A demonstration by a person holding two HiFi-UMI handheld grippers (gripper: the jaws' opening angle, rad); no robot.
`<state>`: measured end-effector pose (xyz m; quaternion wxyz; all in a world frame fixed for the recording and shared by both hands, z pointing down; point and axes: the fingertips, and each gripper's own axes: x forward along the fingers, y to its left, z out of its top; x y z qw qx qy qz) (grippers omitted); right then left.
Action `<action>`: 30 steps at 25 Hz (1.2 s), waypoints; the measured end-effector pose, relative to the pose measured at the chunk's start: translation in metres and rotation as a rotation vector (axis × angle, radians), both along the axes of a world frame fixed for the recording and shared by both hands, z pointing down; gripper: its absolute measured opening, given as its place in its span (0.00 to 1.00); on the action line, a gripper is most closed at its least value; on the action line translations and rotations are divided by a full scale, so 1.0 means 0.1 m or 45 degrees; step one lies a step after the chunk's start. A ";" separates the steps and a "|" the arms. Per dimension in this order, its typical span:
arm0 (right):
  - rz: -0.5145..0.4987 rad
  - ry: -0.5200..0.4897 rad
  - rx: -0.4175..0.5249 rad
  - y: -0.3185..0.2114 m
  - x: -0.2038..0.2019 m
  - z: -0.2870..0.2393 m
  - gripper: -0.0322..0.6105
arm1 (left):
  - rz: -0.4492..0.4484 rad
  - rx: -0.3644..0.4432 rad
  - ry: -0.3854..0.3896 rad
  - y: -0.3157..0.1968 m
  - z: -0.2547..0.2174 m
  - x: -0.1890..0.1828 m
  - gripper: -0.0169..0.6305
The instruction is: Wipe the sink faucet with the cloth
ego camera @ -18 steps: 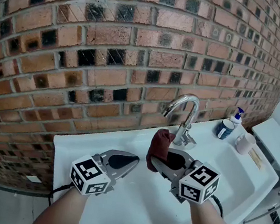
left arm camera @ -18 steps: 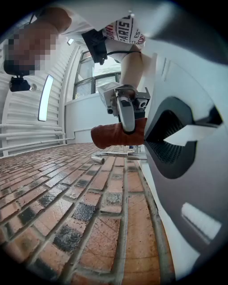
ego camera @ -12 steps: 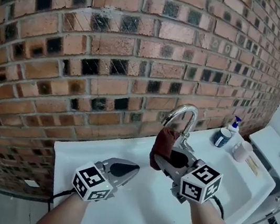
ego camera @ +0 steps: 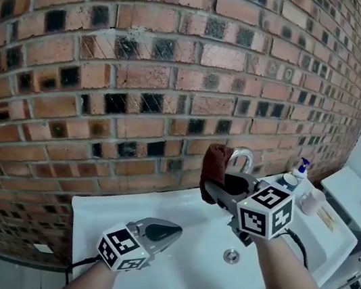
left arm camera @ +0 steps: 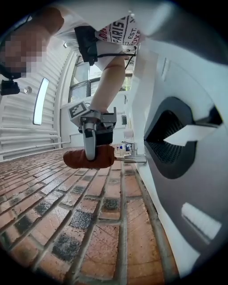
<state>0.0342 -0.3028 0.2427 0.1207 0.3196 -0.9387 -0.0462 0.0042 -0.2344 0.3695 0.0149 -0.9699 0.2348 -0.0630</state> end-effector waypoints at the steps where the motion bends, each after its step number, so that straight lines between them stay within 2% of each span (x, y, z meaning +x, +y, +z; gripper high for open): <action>1: 0.011 0.005 -0.023 -0.03 0.01 0.03 0.20 | 0.002 0.002 -0.004 0.00 0.00 0.00 0.04; 7: 0.030 -0.028 -0.094 -0.11 0.07 0.15 0.19 | 0.009 -0.007 -0.010 0.00 0.02 0.01 0.04; 13: 0.049 0.033 -0.061 -0.12 0.13 0.03 0.19 | 0.014 -0.013 -0.011 0.00 0.02 0.02 0.04; 17: 0.069 0.028 -0.029 -0.13 0.23 -0.14 0.19 | 0.017 -0.012 -0.014 0.01 0.02 0.02 0.04; 25: 0.263 -0.039 0.067 -0.38 0.82 -0.50 0.19 | 0.025 -0.022 -0.015 0.02 0.03 0.03 0.04; 30: 0.387 -0.085 0.032 -0.58 1.19 -0.36 0.19 | 0.032 -0.028 -0.018 0.02 0.04 0.04 0.04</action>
